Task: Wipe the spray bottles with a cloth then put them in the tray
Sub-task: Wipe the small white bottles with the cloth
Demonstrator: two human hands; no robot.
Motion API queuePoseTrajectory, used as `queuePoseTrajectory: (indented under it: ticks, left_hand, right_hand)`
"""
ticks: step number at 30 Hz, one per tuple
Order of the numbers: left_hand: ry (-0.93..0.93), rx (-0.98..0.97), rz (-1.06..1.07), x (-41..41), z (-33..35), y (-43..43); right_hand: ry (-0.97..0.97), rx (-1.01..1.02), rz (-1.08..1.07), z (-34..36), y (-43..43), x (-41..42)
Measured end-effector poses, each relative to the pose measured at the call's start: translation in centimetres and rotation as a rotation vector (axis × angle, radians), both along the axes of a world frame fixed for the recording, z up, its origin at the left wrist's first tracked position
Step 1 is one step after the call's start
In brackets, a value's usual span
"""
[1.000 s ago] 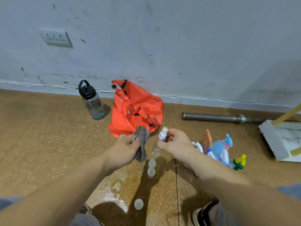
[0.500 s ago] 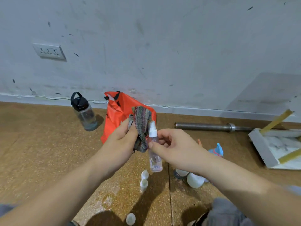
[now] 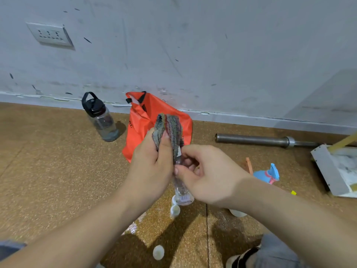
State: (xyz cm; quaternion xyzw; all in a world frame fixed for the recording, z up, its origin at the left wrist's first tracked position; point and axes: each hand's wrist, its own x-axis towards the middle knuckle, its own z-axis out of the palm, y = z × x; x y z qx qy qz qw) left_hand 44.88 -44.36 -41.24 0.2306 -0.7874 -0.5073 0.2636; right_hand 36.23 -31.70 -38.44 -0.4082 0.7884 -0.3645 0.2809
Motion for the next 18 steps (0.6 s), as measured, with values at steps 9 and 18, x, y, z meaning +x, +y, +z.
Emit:
queuePoseTrajectory:
  ticks: [9, 18]
  left_hand:
    - [0.013, 0.748, -0.107, -0.2, 2.3, -0.8]
    - [-0.037, 0.407, -0.278, 0.1, 1.7, -1.3]
  right_hand:
    - [0.079, 0.023, 0.052, 0.8, 1.1, -1.3]
    - [0.394, 0.114, 0.112, 1.1, 1.6, -1.4]
